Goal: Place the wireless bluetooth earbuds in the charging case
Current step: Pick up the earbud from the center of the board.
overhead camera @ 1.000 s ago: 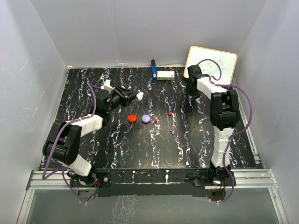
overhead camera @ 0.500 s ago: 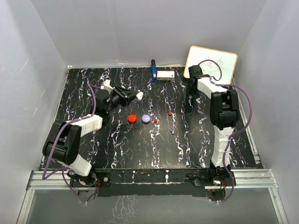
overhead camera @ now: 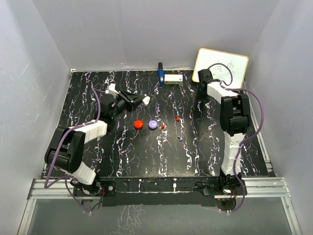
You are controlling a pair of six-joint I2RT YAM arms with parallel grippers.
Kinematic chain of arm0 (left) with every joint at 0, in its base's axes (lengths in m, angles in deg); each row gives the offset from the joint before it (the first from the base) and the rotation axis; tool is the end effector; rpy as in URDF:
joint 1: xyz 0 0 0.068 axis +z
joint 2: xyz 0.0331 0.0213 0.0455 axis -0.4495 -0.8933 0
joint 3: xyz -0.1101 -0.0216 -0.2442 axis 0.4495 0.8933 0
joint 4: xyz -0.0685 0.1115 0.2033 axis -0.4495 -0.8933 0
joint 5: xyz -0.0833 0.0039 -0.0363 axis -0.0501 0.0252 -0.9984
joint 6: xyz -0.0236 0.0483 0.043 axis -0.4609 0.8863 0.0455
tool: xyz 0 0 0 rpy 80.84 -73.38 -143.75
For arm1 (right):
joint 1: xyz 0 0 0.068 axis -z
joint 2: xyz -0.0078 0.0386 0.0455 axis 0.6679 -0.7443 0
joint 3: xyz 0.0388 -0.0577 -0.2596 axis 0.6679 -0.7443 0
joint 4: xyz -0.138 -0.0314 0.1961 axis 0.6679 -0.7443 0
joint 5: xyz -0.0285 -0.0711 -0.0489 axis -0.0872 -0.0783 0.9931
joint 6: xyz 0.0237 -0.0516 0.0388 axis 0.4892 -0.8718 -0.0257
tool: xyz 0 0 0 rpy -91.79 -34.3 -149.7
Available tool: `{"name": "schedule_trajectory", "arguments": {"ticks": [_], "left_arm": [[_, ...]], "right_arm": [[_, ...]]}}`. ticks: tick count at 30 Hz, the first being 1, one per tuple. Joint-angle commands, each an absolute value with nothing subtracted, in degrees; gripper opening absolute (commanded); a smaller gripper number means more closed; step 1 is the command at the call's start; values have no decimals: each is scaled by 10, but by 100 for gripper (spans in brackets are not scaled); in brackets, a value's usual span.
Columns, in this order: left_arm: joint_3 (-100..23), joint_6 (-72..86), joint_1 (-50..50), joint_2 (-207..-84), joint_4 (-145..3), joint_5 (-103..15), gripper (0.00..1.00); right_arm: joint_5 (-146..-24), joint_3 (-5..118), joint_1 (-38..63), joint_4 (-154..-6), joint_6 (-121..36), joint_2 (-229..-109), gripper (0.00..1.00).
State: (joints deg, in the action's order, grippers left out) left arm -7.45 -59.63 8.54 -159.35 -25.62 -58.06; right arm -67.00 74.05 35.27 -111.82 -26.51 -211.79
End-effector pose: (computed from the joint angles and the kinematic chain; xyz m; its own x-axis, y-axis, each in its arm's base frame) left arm 0.3129 -0.1249 0.2447 -0.6371 -0.7432 -0.2043 0.1236 0.1631 -0.9788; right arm 0.4453 0.0417 0.1527 -0.8283 0.2845 -0.4827 0.3097 0.9504 0.0287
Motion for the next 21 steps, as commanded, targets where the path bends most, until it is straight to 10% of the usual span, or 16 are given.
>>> {"name": "schedule_trajectory", "arguments": {"ticks": [1, 21], "left_arm": [[-75, -592, 87, -1565, -255, -588, 0], [-59, -597, 90, -1558, -241, -591, 0]], "right_arm": [[-676, 725, 356, -1097, -257, -2121, 26], [-735, 729, 319, -1092, -227, -2121, 35]]}}
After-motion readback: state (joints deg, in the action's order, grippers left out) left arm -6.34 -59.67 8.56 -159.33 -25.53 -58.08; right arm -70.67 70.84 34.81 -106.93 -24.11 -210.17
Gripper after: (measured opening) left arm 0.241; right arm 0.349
